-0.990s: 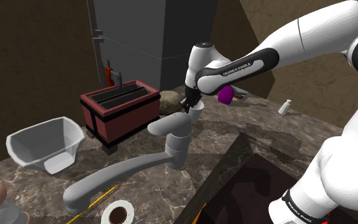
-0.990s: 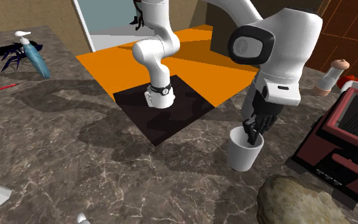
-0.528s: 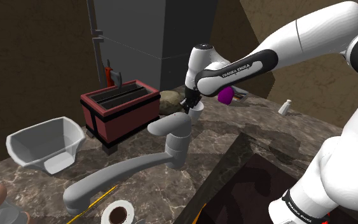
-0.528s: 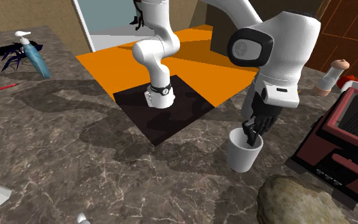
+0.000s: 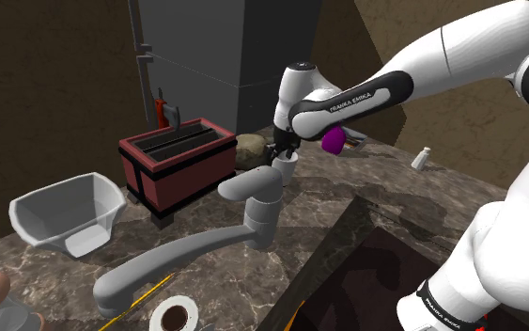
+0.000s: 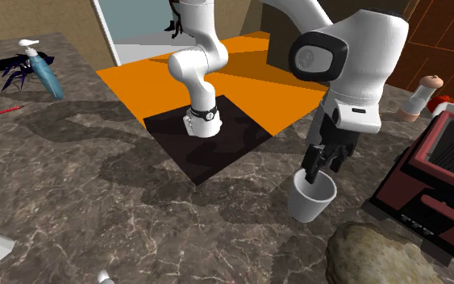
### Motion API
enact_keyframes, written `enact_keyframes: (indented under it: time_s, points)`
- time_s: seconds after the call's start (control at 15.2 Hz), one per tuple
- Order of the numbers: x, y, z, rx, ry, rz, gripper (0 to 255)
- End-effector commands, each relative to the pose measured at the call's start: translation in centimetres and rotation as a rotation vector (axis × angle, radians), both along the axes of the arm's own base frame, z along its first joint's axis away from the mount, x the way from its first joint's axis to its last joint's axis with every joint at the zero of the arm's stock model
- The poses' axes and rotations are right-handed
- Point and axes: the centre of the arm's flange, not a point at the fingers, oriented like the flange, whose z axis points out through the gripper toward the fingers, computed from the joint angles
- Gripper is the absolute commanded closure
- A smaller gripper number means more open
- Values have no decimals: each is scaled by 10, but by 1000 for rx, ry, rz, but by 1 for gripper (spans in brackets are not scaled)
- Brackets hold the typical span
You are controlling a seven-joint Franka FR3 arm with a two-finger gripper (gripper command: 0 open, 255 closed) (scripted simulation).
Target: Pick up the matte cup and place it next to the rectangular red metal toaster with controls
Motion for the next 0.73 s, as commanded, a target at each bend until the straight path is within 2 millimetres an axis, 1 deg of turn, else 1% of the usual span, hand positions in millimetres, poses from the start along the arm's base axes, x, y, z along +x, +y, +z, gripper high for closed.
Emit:
enact_keyframes:
  time_s: [0.0, 0.13, 0.66]
  points:
    - [-3, 3, 19, 0, 0, 0, 0]
    - [-6, 6, 43, 0, 0, 0, 0]
    - [-6, 6, 43, 0, 0, 0, 0]
